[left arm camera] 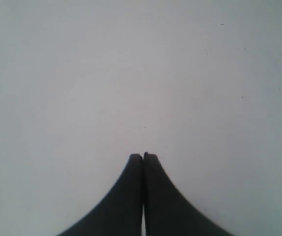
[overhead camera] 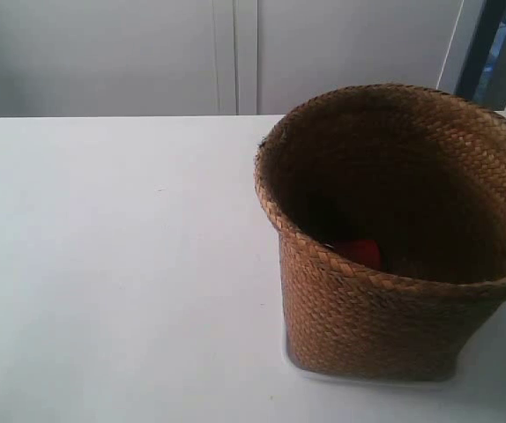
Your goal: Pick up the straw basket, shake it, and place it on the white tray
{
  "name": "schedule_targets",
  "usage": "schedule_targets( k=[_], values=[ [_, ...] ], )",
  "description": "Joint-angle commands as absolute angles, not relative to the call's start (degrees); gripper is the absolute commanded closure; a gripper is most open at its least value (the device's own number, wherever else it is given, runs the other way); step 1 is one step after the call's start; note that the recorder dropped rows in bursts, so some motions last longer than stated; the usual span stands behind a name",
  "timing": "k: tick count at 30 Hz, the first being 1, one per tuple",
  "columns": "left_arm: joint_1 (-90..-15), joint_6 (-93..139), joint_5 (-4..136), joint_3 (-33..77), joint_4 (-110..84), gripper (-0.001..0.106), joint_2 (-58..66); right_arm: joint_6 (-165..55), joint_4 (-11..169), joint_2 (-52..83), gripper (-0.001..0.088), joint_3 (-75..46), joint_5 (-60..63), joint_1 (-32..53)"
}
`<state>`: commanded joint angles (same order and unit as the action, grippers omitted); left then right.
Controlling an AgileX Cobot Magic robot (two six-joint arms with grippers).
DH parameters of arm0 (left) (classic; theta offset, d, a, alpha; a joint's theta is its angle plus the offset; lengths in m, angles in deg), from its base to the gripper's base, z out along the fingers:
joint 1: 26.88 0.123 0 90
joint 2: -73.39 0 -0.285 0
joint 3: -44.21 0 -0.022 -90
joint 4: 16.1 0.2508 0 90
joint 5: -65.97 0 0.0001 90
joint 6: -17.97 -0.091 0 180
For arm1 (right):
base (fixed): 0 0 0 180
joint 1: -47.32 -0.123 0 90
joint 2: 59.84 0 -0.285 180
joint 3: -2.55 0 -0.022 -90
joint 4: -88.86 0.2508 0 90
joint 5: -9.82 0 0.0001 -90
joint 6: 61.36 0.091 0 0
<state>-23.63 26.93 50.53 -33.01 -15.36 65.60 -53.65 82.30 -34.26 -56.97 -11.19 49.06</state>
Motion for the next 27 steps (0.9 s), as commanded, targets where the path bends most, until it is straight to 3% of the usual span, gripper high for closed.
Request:
schedule_targets(
  k=[12,27],
  values=[
    [-23.63,26.93,50.53,-33.01,-15.36,0.105,65.6,-53.65,82.3,-44.99,0.0868,-74.66,-0.22,49.06],
    [-23.63,26.93,50.53,-33.01,-15.36,0.105,65.6,-57.32,82.3,-52.05,0.0868,-74.66,-8.17,49.06]
  ],
)
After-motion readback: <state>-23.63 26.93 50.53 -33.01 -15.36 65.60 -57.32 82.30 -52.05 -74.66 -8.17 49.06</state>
